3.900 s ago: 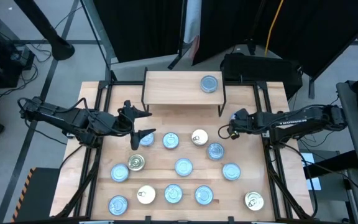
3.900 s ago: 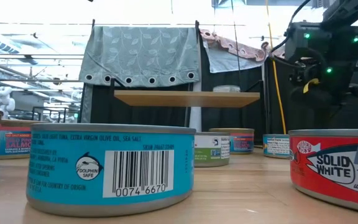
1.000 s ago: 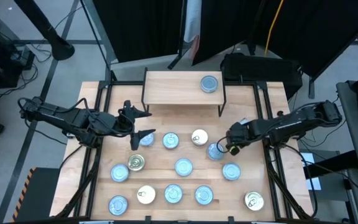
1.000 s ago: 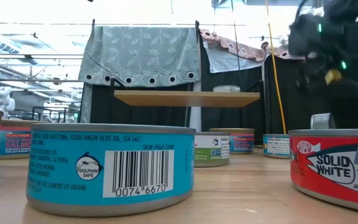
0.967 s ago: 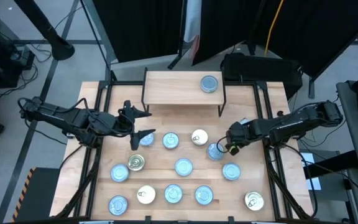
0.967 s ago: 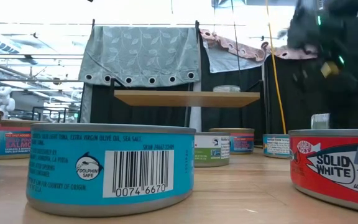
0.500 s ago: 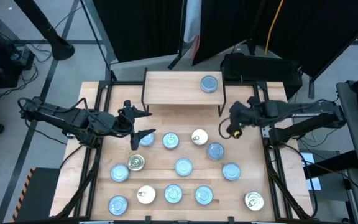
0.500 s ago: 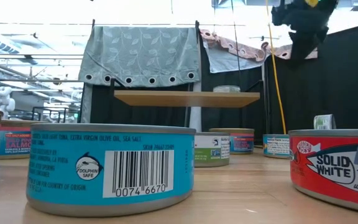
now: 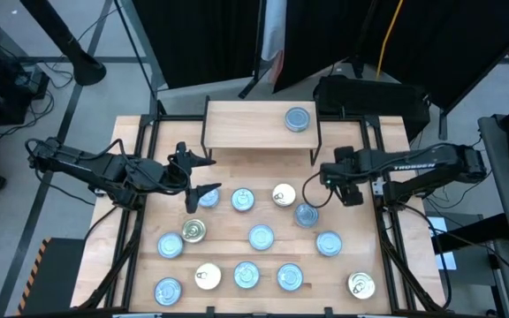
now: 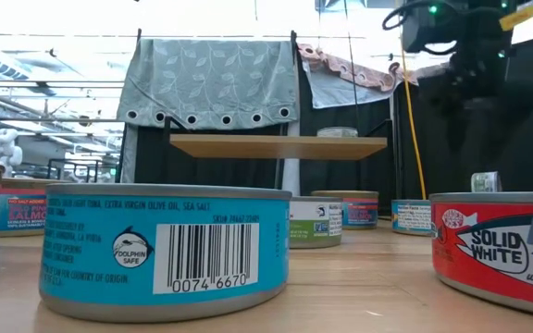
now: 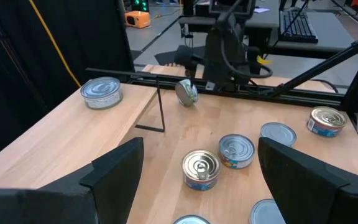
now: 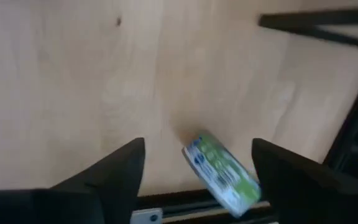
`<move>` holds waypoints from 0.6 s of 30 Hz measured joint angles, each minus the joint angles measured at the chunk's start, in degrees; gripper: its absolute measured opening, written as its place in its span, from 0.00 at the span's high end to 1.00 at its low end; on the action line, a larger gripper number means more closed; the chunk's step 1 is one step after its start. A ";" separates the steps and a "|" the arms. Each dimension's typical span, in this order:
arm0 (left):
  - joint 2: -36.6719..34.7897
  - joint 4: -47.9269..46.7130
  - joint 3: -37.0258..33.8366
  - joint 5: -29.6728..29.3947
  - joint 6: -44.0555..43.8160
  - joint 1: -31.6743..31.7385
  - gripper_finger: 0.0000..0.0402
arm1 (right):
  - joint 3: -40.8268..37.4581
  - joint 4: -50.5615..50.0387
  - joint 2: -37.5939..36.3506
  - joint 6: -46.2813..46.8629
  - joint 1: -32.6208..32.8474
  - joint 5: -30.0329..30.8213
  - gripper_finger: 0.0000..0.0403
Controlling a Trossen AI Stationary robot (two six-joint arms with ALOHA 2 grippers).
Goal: Stack canned seafood by type on shelf
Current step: Stack the green tuna can on top of the other green tuna can on the shelf
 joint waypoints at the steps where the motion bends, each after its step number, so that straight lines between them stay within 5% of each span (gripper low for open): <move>1: 0.00 -0.01 0.00 0.00 0.00 0.00 0.22 | -0.64 0.78 0.00 -1.70 -0.02 0.08 0.26; 10: 0.00 0.00 0.00 0.00 0.09 0.00 0.22 | -3.25 -0.33 -0.02 -12.05 -1.91 8.58 0.23; 18: 0.00 -0.01 0.00 0.01 0.34 0.00 0.22 | -4.31 0.00 2.11 -19.25 -6.56 9.59 0.23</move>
